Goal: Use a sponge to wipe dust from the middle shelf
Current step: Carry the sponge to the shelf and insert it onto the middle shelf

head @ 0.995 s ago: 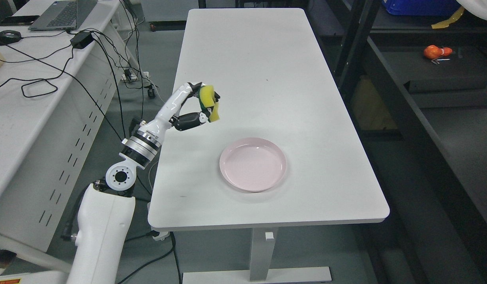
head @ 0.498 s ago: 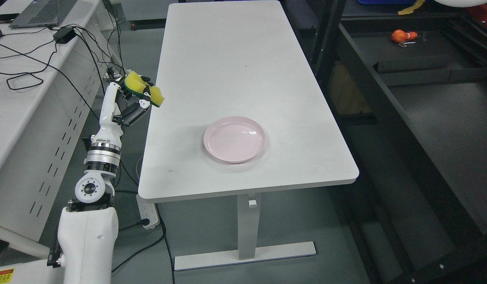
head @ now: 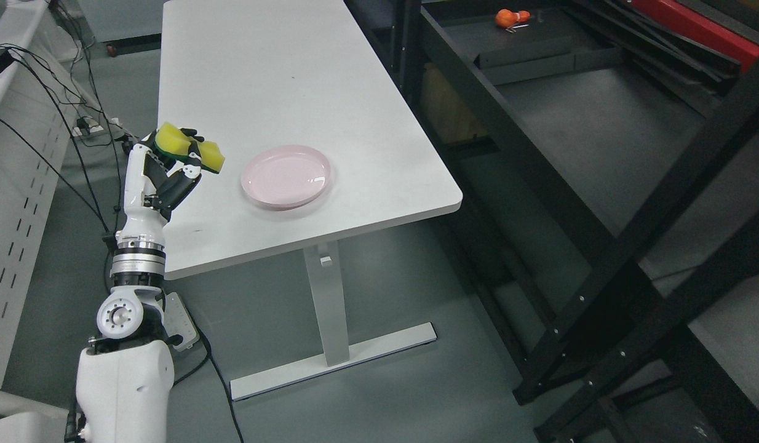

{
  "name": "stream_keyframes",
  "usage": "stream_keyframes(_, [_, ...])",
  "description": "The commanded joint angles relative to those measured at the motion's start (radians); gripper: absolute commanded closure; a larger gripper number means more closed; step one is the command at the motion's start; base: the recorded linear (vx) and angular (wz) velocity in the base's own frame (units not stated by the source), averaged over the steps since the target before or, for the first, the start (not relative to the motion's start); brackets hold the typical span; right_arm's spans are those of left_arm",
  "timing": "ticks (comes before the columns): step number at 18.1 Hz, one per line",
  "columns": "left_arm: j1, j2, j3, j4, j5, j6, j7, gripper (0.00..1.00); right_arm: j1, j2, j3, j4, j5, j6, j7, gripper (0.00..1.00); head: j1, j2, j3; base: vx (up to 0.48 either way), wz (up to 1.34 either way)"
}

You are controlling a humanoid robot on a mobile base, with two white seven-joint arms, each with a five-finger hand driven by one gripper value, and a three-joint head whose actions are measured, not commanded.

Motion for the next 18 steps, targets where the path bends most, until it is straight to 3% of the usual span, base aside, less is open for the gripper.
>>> stream_keyframes(1, [0.025,0.008,0.027,-0.029,-0.012,-0.009,-0.004,1.00,0.000,-0.017,0.000,-0.017,0.000,0.001,0.000,0.00,0.0000,0.000,0.000,-0.342,-0.47])
stream_keyframes(6, [0.025,0.008,-0.085,-0.046,-0.012,-0.020,-0.010,1.00,0.000,-0.017,0.000,-0.017,0.000,0.001,0.000,0.00,0.0000,0.000,0.000,-0.355,-0.51])
stream_keyframes(10, [0.005,0.008,-0.309,-0.117,-0.045,-0.079,-0.081,1.00,0.001,-0.017,0.000,-0.017,0.000,0.001,0.000,0.00,0.0000,0.000,0.000,-0.333,-0.72])
stream_keyframes(12, [-0.047,0.008,-0.405,-0.141,-0.143,-0.099,-0.119,1.00,0.000,-0.017,0.000,-0.017,0.000,0.001,0.000,0.00,0.0000,0.000,0.000,-0.233,-1.07])
stream_keyframes(16, [-0.260,0.008,-0.617,-0.169,-0.376,-0.262,-0.245,1.00,0.000,-0.017,0.000,-0.017,0.000,0.001,0.000,0.00,0.0000,0.000,0.000,-0.158,-1.06])
stream_keyframes(18, [-0.346,0.008,-0.734,-0.207,-0.417,-0.291,-0.259,1.00,0.000,-0.017,0.000,-0.017,0.000,0.001,0.000,0.00,0.0000,0.000,0.000,-0.066,-0.99])
